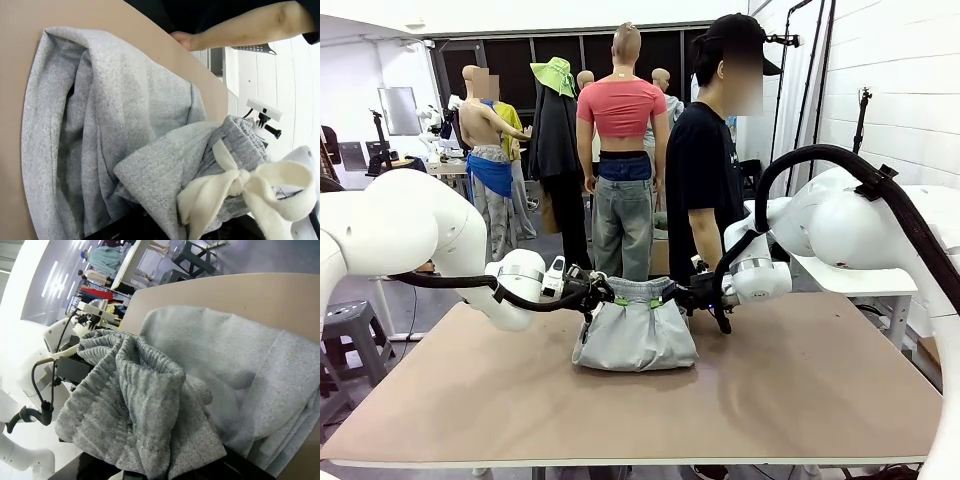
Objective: Fold the training pants.
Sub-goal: Fold the Training pants in half.
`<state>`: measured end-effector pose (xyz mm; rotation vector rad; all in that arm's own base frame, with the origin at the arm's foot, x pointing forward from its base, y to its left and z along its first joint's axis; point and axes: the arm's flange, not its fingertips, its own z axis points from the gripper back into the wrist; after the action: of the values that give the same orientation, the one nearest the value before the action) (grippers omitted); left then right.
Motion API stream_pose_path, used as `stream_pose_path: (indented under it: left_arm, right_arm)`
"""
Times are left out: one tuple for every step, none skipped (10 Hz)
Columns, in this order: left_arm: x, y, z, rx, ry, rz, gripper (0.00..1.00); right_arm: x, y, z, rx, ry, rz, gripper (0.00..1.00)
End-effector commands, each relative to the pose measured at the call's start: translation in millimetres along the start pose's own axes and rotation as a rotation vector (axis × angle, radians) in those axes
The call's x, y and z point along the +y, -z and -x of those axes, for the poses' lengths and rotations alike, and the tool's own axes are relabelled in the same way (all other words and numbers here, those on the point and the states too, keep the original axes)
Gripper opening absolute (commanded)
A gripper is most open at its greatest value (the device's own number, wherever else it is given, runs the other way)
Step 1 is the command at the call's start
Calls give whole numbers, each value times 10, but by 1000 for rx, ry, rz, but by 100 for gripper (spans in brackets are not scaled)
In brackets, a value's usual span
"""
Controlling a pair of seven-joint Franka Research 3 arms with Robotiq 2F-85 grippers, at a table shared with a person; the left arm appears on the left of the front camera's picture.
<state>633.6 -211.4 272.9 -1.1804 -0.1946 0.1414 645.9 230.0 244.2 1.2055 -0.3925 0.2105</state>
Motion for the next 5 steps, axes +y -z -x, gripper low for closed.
stream_pose_path:
  left_arm:
    - [26, 16, -120, -13, 8, -27, 0]
    - [53, 26, -153, -21, 5, -32, 0]
    - [72, 35, -165, -28, -3, -41, 0]
    - [85, 39, -169, -27, -14, -51, 0]
    - [107, 18, -204, -32, -22, -57, 0]
  right_arm:
    - [-108, 37, -150, -63, 22, 45, 0]
    - [-140, 53, -169, -66, 21, 56, 0]
    - [-153, 51, -172, -69, 21, 58, 0]
    - [-167, 47, -174, -63, 29, 53, 0]
    - [-172, 59, -187, -66, 29, 49, 0]
